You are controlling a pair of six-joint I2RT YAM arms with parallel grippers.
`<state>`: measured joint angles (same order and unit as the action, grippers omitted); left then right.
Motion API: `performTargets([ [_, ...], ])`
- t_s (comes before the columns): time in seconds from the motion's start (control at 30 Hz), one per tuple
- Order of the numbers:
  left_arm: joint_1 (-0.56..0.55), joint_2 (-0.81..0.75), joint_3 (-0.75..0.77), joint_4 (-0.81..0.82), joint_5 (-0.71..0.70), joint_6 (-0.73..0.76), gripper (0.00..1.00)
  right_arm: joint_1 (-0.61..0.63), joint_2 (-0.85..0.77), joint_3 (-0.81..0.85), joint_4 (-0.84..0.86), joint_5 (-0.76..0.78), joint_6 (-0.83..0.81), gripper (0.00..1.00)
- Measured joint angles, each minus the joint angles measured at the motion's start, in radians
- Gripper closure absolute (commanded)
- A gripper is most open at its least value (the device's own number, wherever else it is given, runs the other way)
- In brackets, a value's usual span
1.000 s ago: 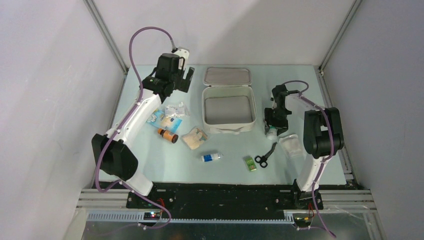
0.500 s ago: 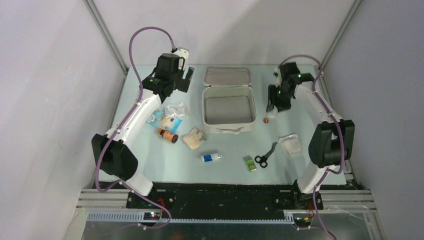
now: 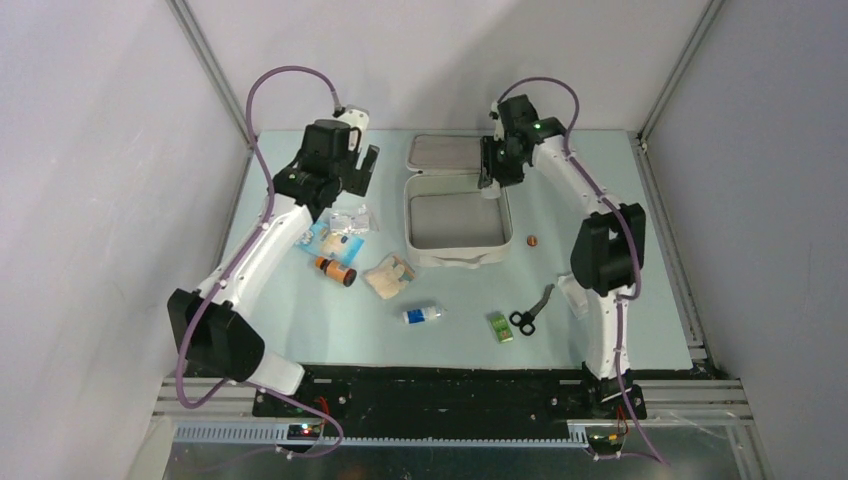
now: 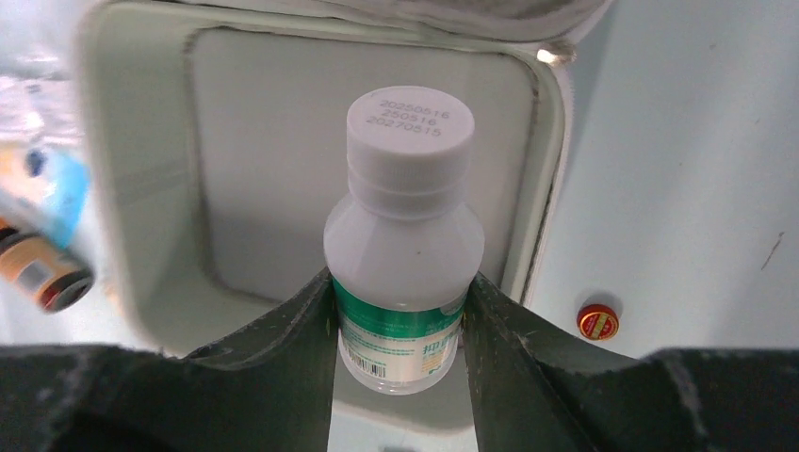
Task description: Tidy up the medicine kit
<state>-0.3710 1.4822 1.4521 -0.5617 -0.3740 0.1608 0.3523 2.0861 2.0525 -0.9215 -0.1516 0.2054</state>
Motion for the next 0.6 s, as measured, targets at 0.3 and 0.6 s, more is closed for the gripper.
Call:
performTargets([
  [0.3, 0.0, -0.043, -0.056, -0.001, -0.017, 0.008, 0.0, 0.053, 0.114, 0.002, -0.043, 0.108, 0.057, 0.79],
  [0.6, 0.003, -0.088, -0.108, -0.001, -0.019, 0.02, 0.0, 0.073, 0.116, -0.034, -0.047, 0.16, 0.072, 0.76],
])
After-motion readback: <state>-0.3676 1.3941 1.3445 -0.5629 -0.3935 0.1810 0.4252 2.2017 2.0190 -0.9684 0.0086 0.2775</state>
